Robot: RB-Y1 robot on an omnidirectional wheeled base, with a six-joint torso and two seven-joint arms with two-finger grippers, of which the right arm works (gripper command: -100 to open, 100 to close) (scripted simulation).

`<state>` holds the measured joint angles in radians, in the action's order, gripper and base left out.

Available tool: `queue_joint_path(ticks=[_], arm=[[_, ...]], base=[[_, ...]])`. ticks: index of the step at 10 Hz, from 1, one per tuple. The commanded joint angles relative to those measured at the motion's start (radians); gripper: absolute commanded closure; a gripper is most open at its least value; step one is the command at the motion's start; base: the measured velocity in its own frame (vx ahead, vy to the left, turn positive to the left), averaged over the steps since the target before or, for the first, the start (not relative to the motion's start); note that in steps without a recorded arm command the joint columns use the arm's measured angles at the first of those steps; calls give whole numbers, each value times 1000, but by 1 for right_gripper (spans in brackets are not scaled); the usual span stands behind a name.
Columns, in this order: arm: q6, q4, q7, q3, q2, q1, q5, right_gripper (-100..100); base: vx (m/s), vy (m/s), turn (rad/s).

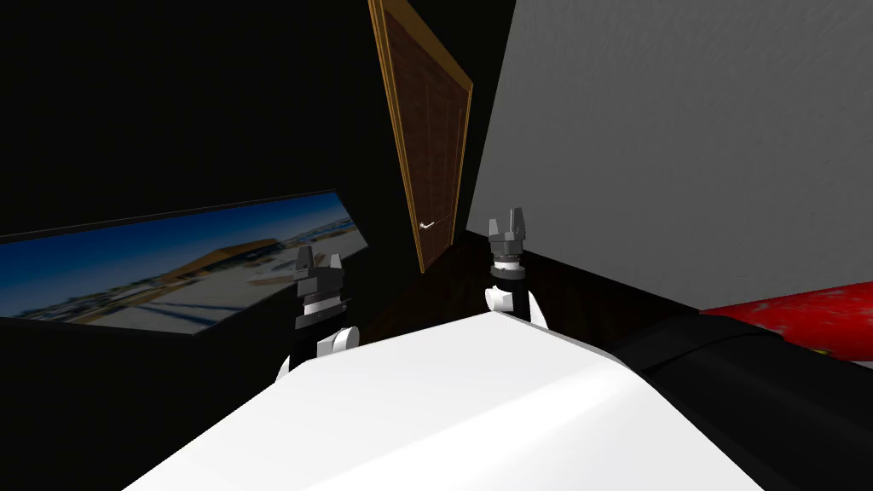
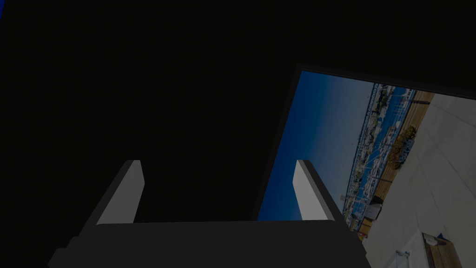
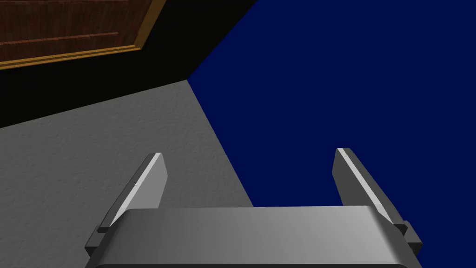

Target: Pull the door open

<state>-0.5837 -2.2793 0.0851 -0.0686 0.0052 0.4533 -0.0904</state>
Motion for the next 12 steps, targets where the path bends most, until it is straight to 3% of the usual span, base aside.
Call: queue_joint_path(ticks=[1, 7, 12], arm=[[-7, 40, 3, 6, -10, -14, 5, -100], [-31, 182, 13, 29, -40, -64, 22, -100], [-58, 333, 24, 53, -68, -119, 41, -100]], base=[[44, -8, 75], [82, -45, 91], [76, -47, 98]])
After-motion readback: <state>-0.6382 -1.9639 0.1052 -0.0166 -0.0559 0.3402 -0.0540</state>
